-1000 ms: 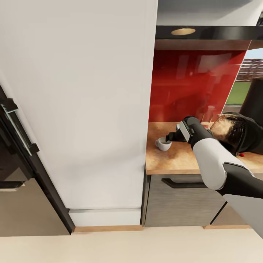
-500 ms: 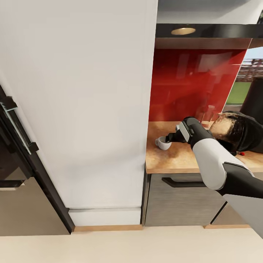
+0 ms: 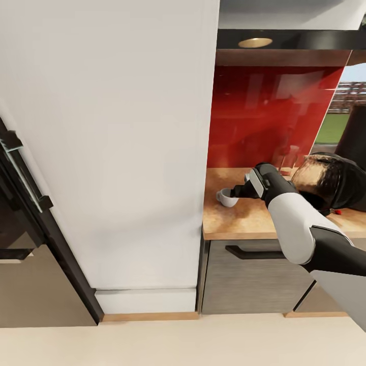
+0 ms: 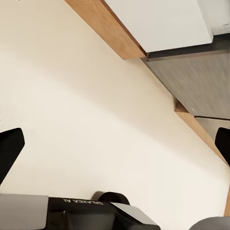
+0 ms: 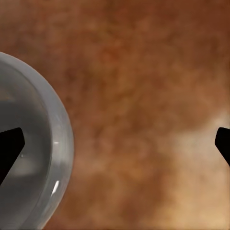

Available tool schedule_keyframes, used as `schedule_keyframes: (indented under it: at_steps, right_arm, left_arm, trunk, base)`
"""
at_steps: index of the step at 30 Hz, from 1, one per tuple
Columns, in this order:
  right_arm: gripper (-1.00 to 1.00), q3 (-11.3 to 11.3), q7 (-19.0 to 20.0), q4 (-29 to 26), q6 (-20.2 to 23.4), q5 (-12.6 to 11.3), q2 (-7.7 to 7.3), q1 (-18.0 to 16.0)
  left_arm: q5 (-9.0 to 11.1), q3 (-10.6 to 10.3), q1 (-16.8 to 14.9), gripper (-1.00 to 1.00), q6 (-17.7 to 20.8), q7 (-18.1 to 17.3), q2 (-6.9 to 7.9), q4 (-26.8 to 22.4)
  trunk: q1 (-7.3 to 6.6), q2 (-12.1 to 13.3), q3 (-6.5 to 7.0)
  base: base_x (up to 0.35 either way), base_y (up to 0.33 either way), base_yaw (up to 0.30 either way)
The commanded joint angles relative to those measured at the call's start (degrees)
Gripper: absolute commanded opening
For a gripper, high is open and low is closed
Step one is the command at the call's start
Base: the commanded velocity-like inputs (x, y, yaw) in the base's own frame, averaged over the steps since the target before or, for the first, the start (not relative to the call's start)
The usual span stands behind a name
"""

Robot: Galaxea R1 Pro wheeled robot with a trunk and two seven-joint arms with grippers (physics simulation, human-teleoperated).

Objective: Set up a coffee station on the kitchen countertop: keep the coffee maker on the countertop, move the bottle of coffee from the kitchen shelf to the counter next to the coffee maker, place a paper coffee filter on top of the coffee maker, put the saucer next to the coffee maker with the coffee cup on the saucer, and place the electric kettle next to the coffee maker.

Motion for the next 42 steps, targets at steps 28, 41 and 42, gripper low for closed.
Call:
schedule_keyframes:
  at_steps: [28,41,42]
  right_arm:
    - [-1.0,-0.49,-0.01,-0.07,0.18,0.22,0.05,-0.04]
    - [-1.0,-0.43,-4.46,-2.23,0.26,0.38,-0.45,-0.12]
    - [-1.0,-0.42,-5.35,-2.83,0.26,0.39,-0.51,-0.14]
  left_arm:
    - [-0.25,0.37,-0.03,1.0,0.5,-0.34,0.04,0.01]
    - [-0.28,0.36,-0.03,1.0,0.57,0.1,-0.04,0.01]
    - [-0.28,0.34,-0.03,1.0,0.57,0.12,-0.04,0.01]
  trunk:
    - [-0.88,1.58,0.66]
    - [-3.74,6.79,3.0]
    - [-3.96,7.19,3.18]
  base:
    - [0.0,0.0,0.0]
    - [0.0,0.0,0.0]
    - [0.0,0.0,0.0]
